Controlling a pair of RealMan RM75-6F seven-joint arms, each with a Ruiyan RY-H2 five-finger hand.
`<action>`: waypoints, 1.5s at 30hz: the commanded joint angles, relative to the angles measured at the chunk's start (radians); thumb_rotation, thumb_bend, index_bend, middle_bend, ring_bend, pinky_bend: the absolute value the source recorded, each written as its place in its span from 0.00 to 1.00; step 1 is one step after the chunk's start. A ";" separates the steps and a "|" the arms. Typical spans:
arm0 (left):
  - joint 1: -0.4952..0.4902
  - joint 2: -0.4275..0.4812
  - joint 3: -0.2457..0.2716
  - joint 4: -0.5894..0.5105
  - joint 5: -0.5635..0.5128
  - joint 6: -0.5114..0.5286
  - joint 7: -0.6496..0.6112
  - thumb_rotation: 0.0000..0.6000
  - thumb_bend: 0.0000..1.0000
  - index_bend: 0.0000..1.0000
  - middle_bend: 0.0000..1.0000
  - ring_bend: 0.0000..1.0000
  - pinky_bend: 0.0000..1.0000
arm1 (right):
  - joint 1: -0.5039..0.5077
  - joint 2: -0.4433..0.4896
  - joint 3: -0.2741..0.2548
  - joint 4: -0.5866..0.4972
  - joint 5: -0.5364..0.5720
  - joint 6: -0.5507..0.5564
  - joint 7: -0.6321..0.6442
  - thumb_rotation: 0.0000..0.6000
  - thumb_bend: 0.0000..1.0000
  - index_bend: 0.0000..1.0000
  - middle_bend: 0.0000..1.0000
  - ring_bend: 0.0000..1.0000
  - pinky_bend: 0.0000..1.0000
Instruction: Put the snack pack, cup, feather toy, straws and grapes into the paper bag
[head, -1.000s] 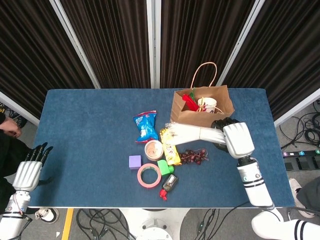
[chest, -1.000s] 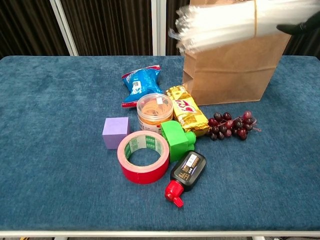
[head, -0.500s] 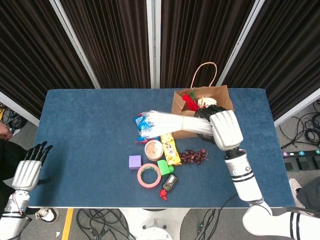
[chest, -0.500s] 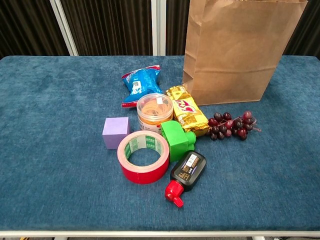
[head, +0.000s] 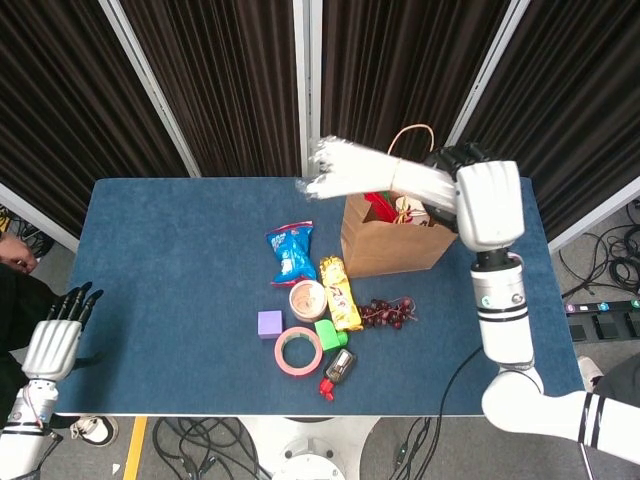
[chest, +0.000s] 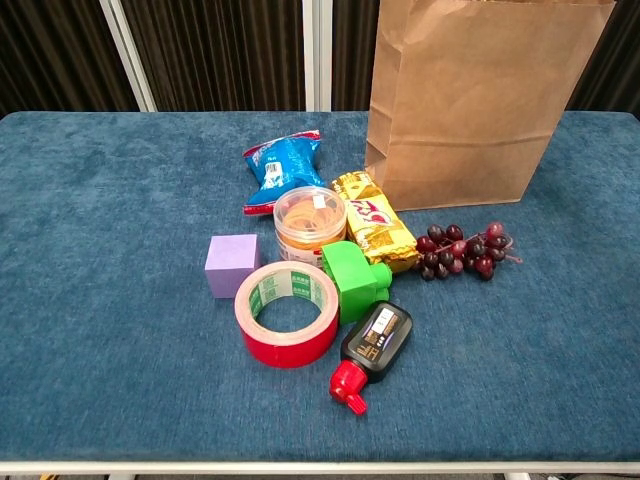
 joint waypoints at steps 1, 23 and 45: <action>-0.002 -0.002 0.000 0.002 0.001 -0.001 -0.001 1.00 0.02 0.15 0.07 0.01 0.13 | -0.013 0.038 0.009 0.051 0.016 0.017 0.012 1.00 0.31 0.70 0.58 0.45 0.60; -0.011 -0.025 0.007 0.006 0.012 -0.008 -0.009 1.00 0.02 0.15 0.07 0.01 0.13 | -0.107 0.380 -0.121 0.034 0.080 -0.138 -0.111 1.00 0.31 0.70 0.58 0.45 0.60; -0.017 -0.037 -0.005 0.019 0.004 -0.005 -0.049 1.00 0.02 0.15 0.07 0.01 0.13 | 0.100 0.449 -0.230 -0.055 0.245 -0.270 -0.496 1.00 0.31 0.70 0.58 0.45 0.60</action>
